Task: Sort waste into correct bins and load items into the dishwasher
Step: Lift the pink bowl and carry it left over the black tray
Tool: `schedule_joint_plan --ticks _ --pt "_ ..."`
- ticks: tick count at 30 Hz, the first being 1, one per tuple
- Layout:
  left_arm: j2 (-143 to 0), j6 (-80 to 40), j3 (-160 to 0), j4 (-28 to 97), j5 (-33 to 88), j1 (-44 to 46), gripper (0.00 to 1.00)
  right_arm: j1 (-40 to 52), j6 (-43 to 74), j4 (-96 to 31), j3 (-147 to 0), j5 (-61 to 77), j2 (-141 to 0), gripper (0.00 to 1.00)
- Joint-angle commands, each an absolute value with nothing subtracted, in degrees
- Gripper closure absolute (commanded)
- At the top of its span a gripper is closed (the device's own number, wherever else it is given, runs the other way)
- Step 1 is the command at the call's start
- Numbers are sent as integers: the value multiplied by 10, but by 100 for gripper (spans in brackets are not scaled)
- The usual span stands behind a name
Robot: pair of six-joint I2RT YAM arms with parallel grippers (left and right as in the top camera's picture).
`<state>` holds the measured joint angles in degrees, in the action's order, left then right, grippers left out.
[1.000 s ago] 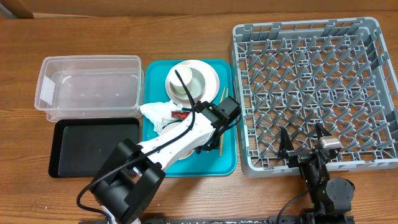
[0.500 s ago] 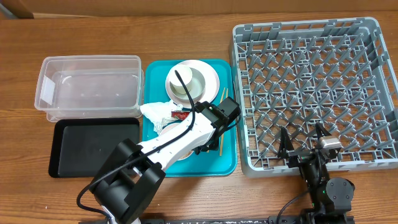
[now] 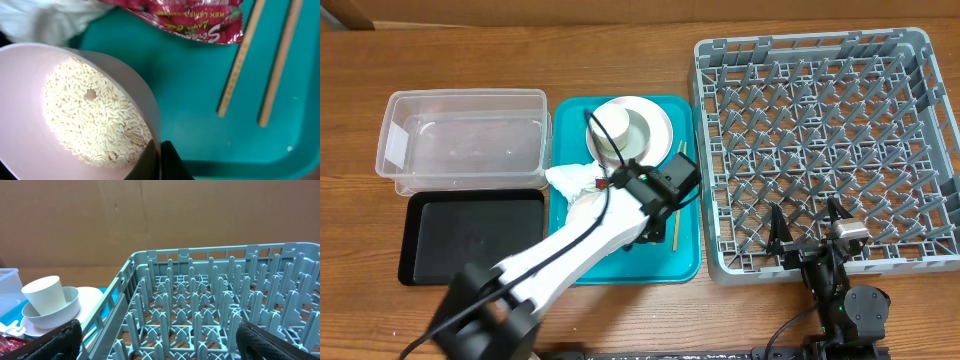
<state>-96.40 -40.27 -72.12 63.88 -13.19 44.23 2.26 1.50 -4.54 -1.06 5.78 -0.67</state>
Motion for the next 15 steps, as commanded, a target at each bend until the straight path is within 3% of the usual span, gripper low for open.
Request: schedule_joint_plan --ticks 1,7,15 --pt "-904 -376 -726 662 -160 434 96 21 15 -42 -4 58 -2 0" --pt "-864 -357 -726 715 -140 364 96 21 15 -42 -4 59 -2 0" --pt "-851 -190 -726 716 49 196 96 21 15 -43 -4 59 -2 0"
